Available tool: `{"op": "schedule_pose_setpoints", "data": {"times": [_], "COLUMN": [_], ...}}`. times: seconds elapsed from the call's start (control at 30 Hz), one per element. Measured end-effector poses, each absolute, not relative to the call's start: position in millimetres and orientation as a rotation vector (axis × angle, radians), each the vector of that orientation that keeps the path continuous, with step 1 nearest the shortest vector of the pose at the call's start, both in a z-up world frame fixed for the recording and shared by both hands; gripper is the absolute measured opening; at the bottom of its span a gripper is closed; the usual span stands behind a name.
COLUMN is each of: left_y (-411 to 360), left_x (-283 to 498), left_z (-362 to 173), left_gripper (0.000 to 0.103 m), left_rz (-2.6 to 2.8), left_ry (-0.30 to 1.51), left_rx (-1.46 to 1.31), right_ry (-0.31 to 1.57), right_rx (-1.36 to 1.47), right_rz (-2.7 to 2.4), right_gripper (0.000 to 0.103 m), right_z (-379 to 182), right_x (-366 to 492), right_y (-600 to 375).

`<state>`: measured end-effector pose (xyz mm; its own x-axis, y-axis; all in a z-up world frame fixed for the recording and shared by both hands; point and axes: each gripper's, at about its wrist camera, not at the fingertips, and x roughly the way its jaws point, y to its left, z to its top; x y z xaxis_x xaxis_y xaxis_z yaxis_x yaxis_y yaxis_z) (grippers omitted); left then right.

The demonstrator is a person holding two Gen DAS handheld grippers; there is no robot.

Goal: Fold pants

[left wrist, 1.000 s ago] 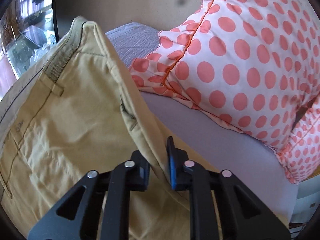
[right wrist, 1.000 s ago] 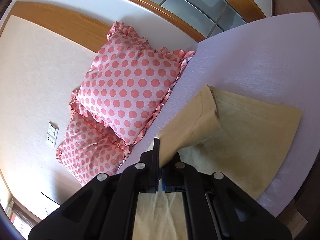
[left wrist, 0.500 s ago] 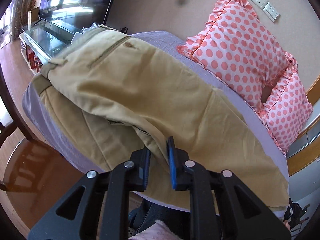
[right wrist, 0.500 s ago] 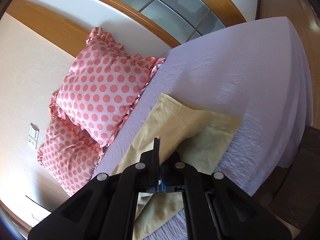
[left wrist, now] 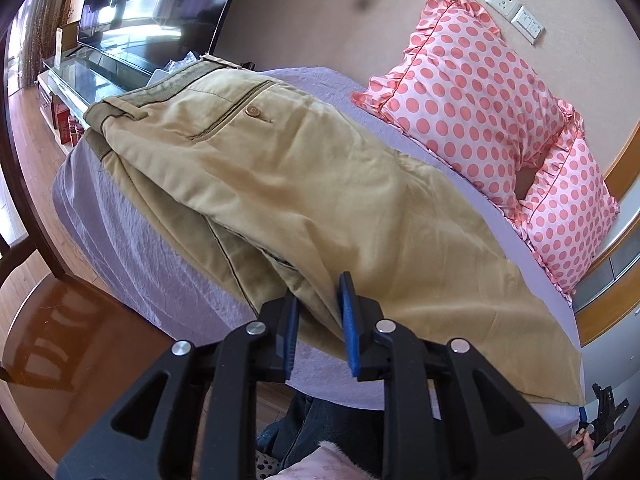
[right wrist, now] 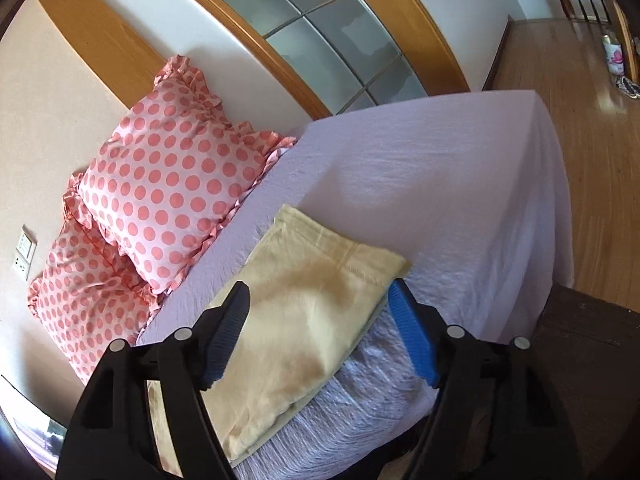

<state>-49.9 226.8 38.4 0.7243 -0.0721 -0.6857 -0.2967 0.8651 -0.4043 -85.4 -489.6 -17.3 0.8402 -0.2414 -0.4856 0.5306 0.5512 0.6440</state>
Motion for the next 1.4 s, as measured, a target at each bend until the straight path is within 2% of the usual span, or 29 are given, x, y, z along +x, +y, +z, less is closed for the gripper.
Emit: {"op": "schedule_pose_setpoints", "data": {"times": [0.27,0.37,0.4,0.43,0.53,0.67,0.73,0.9,0.97,1.07,1.13,1.17,1.2,1.23,1.4], "left_y": [237.3,237.3,236.8,235.8,232.9,229.8,227.4,218.2,215.2,211.5,211.2,211.5,211.4,211.4,214.9], "left_x": [-63.6,-67.2,-68.7,-71.0,-80.5,-91.5,-94.7,-95.5,-94.4,-91.2,-89.6,-88.9,-87.7,-85.7,-70.2], "left_z": [38.7,38.2,37.9,37.7,37.9,40.7,41.0,37.3,33.5,26.3,21.9,20.2,18.9,17.7,14.0], "left_gripper": [0.029,0.031,0.033,0.035,0.045,0.06,0.071,0.083,0.086,0.09,0.091,0.091,0.092,0.092,0.092], "left_rz": [0.097,0.076,0.064,0.047,0.009,-0.02,-0.039,-0.127,-0.156,-0.172,-0.193,-0.199,-0.202,-0.203,-0.174], "left_ry": [0.712,0.711,0.711,0.709,0.686,0.645,0.631,0.628,0.638,0.658,0.667,0.669,0.67,0.673,0.677], "left_rx": [-0.555,-0.527,-0.515,-0.504,-0.482,-0.454,-0.453,-0.469,-0.468,-0.469,-0.481,-0.483,-0.486,-0.491,-0.536], "right_ry": [0.348,0.362,0.366,0.373,0.349,0.293,0.275,0.332,0.457,0.664,0.695,0.68,0.668,0.649,0.609], "right_rx": [0.874,0.854,0.838,0.829,0.775,0.67,0.592,0.384,0.247,0.033,-0.035,-0.024,-0.002,0.031,0.132], "right_rz": [-0.495,-0.417,-0.397,-0.362,-0.36,-0.247,-0.105,0.31,0.483,0.623,0.647,0.664,0.677,0.683,0.662], "right_gripper": [0.065,0.055,0.038,0.008,0.005,0.005,0.005,0.005,0.007,0.025,0.056,0.062,0.075,0.083,0.088], "right_z": [-29.6,-31.6,-32.4,-34.7,-31.1,10.1,36.2,64.6,53.9,21.4,8.3,7.3,8.9,12.6,29.0], "right_x": [-93.6,-81.8,-76.9,-70.6,-59.5,-35.2,-17.9,12.6,23.2,27.6,19.2,13.8,10.0,7.5,13.3], "right_y": [-488.6,-476.4,-470.9,-466.8,-455.2,-419.4,-379.1,-252.0,-193.0,-127.4,-111.6,-113.2,-117.0,-124.5,-144.5]}}
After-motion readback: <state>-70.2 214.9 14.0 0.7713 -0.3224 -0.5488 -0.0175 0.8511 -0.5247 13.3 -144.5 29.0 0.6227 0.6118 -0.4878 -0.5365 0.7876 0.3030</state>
